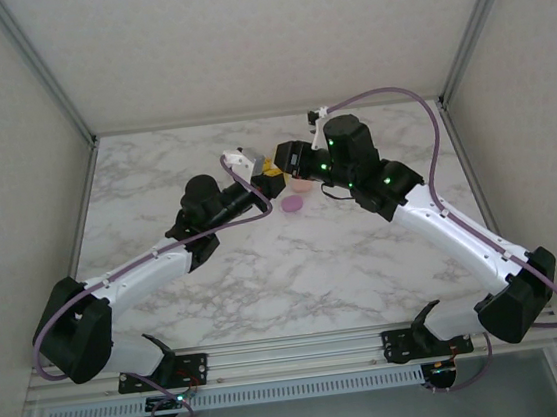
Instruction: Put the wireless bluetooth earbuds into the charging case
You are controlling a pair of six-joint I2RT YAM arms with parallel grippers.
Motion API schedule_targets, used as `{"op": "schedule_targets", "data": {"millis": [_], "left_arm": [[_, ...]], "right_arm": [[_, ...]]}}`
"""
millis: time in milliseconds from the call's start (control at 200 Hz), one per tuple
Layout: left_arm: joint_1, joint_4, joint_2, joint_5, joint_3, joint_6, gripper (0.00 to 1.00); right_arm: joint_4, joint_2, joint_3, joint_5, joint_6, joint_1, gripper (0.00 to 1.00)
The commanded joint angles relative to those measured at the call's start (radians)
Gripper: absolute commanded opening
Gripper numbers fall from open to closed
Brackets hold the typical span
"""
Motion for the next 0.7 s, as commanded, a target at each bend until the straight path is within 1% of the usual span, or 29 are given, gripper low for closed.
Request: {"op": "schedule_targets", "data": {"millis": [0, 125, 390, 526, 696], "left_arm": [[-0.006, 0.062, -0.037, -0.013, 0.040, -0.016, 0.06], [-0.007, 0.060, -0.037, -0.010, 0.041, -0.016, 0.06], [-0.007, 0.051, -0.041, -0.004, 0.038, -0.010, 0.07], [-0.007, 0.034, -0.047, -0.008, 0.030, 0.005, 0.06], [-0.007, -0.005, -0.063, -0.005, 0.024, 0.040, 0.06]], "right_arm": [[-0.053, -0.009, 0.026, 0.022, -0.021, 0.012, 0.32], [-0.054, -0.007, 0.027, 0.025, -0.021, 0.013, 0.32], [-0.062, -0.009, 0.056, 0.022, -0.036, 0.013, 0.38], [-0.081, -0.025, 0.097, 0.019, -0.079, 0.013, 0.44], [-0.105, -0.059, 0.131, 0.038, -0.149, 0.013, 0.46]]}}
